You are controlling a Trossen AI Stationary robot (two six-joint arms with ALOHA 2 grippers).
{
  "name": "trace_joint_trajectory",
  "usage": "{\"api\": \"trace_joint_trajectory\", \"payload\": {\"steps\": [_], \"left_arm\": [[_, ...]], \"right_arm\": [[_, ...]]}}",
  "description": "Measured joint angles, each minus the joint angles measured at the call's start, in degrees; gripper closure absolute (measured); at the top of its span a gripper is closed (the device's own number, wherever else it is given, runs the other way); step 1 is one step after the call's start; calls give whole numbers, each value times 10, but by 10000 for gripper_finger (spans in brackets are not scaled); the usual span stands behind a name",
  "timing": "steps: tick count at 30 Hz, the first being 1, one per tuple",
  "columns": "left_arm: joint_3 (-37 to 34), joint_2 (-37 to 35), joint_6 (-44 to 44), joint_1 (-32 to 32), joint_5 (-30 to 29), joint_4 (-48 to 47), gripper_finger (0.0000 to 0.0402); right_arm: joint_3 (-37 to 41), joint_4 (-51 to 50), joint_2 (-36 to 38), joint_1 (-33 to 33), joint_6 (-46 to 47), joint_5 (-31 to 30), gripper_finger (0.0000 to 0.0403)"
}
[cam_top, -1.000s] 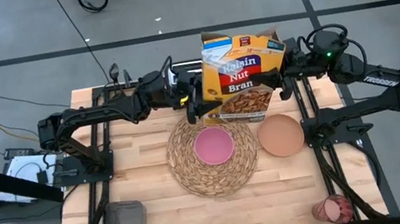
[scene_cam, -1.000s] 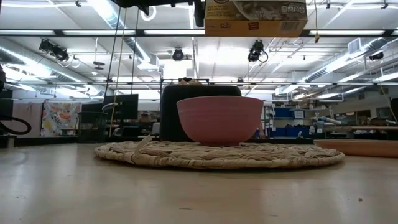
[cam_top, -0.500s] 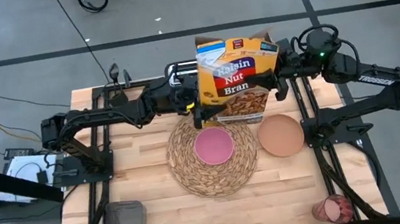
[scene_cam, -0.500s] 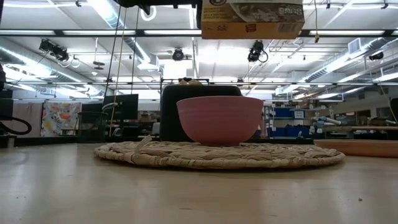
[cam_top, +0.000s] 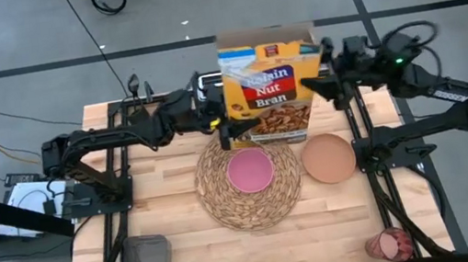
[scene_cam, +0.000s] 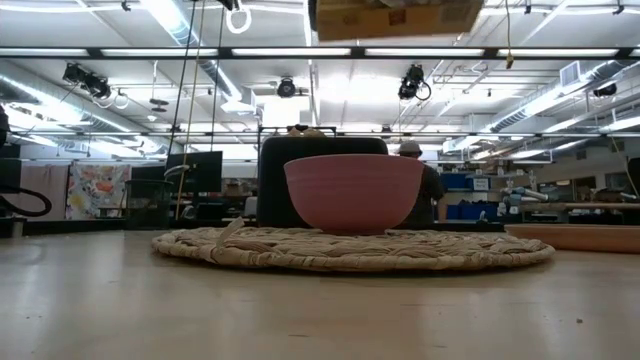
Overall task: Arrange a breakfast setting
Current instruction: Pour the cereal from the box into the pink bowl
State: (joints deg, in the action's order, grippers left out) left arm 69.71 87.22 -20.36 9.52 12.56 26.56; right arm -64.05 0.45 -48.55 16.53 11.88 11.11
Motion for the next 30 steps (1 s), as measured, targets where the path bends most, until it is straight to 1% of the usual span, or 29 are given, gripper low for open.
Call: {"api": "trace_joint_trajectory", "payload": {"steps": [3,5,9,12,15,17,20,23,26,30], "left_arm": [[0,-28,6,1,0,10,132],[0,-52,7,4,3,19,133],[1,-90,6,6,2,90,133],[2,-107,15,8,-24,141,133],[2,-117,28,8,-50,172,133],[2,-121,40,8,-72,185,133],[2,-121,41,11,-82,197,133],[2,-120,29,12,-85,206,133],[2,-120,30,12,-95,212,133],[2,-120,33,12,-100,217,131]], "right_arm": [[0,-5,31,1,-35,-14,44],[0,-9,51,1,-45,-25,30],[1,-33,68,0,-46,-48,22],[24,-30,58,-8,-36,-57,24],[68,36,35,-22,-27,-58,25],[99,117,12,-35,-29,-58,25],[128,243,-37,-53,-52,-69,25],[129,334,-92,-60,-79,-75,25],[115,415,-140,-61,-79,-77,24],[90,463,-188,-59,-44,-82,21]]}}
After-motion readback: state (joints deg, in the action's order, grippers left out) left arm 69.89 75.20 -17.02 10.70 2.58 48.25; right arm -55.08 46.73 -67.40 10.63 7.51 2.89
